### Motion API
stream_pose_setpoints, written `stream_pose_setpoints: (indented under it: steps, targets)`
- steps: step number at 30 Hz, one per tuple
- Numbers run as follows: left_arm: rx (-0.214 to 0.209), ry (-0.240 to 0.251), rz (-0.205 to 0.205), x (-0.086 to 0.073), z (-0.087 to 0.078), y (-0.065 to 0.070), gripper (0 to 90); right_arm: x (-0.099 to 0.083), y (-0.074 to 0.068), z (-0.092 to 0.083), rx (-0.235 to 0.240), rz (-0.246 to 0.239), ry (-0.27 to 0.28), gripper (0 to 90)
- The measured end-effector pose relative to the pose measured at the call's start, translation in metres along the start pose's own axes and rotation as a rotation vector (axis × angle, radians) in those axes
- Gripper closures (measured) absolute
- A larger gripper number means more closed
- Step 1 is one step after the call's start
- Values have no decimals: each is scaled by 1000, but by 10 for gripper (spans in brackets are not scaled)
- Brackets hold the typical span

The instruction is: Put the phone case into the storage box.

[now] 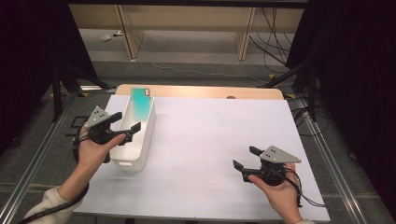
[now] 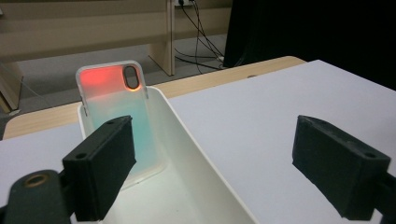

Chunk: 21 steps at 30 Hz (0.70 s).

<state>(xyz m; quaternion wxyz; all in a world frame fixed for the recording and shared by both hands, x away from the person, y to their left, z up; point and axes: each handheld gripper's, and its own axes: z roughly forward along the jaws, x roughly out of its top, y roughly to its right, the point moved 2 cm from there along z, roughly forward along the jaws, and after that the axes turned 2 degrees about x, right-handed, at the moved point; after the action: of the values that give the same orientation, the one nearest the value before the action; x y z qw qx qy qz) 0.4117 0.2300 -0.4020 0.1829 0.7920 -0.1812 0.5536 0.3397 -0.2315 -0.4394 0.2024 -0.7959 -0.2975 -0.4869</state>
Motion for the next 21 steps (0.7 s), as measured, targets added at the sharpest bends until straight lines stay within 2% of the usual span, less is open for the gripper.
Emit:
stream_pose_setpoints:
  steps: [8,10,12,21]
  targets:
    - [-29,18,12,-10,-10,11,124,0,0,0,-5,-7,5,211]
    - [-36,25,18,-12,-12,13,125,0,0,0,3,7,-5,212]
    - [-49,25,20,-14,-13,16,123,0,0,1,1,1,19,212]
    - [-77,30,32,-22,-20,24,120,0,-1,1,2,1,18,211]
